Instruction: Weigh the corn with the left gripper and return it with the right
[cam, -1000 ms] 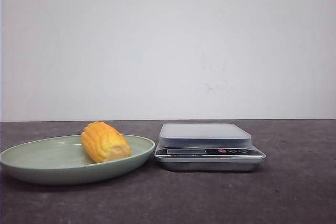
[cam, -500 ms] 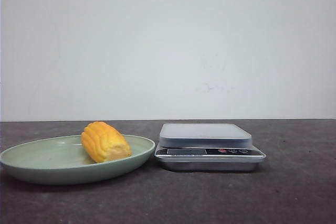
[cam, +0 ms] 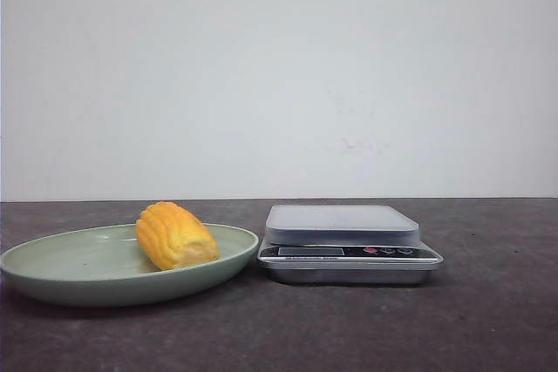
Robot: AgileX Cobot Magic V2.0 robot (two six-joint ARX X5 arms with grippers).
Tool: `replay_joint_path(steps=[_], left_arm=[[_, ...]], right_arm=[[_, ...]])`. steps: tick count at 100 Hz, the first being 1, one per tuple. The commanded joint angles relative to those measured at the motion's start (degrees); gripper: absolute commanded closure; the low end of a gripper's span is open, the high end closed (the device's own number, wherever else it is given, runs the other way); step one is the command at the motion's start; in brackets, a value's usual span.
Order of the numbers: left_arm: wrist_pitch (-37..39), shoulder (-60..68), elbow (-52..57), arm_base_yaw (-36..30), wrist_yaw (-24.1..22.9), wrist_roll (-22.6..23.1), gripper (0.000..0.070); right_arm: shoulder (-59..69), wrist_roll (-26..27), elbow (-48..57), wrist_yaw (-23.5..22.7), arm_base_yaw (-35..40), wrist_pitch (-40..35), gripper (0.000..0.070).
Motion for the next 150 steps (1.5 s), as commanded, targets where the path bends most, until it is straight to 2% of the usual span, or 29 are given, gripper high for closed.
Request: replay_joint_path(steps=[1, 29, 112, 125, 133, 142, 150], left_arm=[[-0.17, -0.04, -1.05, -0.02, -0.07, -0.46, 0.0699], [2.27, -0.04, -1.92, -0.02, -0.07, -0.46, 0.0699], [2.64, -0.04, -1.9, -0.02, -0.04, -0.55, 0.0699], [2.93, -0.04, -1.86, -0.02, 1.49, -4.52, 0.0699], [3.67, -0.04, -1.79, -0.02, 1.53, -8.9, 0.0699], [3.61, -0.04, -1.51, -0.04, 1.9, -15.45, 0.07], [3.48, -0.04, -1.49, -0.04, 4.42, -19.5, 0.07]], right_arm=[[0.02, -0.07, -0.13, 0.0, 0.17, 0.61, 0.0693], [0.02, -0.07, -0.13, 0.0, 0.17, 0.61, 0.0693], [0.02, -0.07, -0.13, 0.0, 0.17, 0.61, 0.0693], [0.02, 0.76, -0.13, -0.04, 0.17, 0.77, 0.0693], [0.02, 1.09, -0.13, -0.22, 0.2, 1.64, 0.0693], [0.02, 2.34, -0.13, -0.09, 0.17, 6.08, 0.0693], [0.02, 3.08, -0.13, -0.26, 0.2, 10.34, 0.0694]])
